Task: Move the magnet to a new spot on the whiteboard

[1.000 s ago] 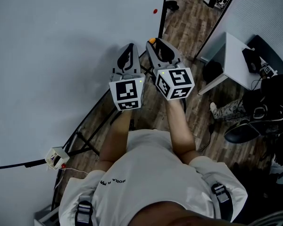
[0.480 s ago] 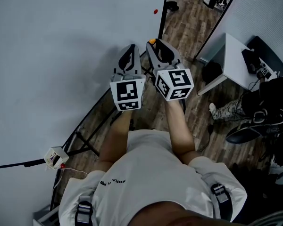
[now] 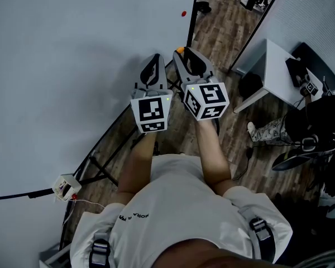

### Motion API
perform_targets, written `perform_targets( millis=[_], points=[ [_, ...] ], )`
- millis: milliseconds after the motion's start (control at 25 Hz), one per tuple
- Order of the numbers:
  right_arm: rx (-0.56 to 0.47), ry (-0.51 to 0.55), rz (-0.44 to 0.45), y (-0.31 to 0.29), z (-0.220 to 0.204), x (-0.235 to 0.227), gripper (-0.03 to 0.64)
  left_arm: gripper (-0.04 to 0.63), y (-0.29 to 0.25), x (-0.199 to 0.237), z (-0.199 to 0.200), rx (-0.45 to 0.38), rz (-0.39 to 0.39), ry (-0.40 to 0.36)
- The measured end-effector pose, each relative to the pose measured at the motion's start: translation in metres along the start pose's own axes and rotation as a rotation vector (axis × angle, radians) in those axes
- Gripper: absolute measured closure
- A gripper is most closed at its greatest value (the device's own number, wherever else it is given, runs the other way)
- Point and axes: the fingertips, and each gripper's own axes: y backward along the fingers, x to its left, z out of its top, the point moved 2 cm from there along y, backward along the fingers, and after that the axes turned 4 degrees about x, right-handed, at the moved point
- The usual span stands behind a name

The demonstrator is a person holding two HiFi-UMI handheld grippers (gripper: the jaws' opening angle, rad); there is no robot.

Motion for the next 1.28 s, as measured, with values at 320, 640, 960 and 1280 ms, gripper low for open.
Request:
perform_targets(
  millis=[320, 640, 960, 1280],
  points=[
    [-0.005, -0.002, 0.004, 0.000, 0.000, -0.001, 0.489, 0.594, -0.001, 0.000, 0.001, -0.006, -0.005, 0.009],
    [-0.009, 0.003, 0.016, -0.002, 0.003, 0.003, 0.489, 0.594, -0.001, 0.001, 0.003, -0.008, -0.005, 0.004],
    [-0.012, -0.002, 0.025, -0.004, 0.002, 0.002, 0.489, 0.594, -0.003, 0.002, 0.001, -0.004, -0.002, 0.002],
    [-0.013, -0.010, 0.037, -0.011, -0.002, 0.002, 0.489, 0.594, -0.006, 0.006, -0.005, 0.000, 0.007, 0.005]
  ],
)
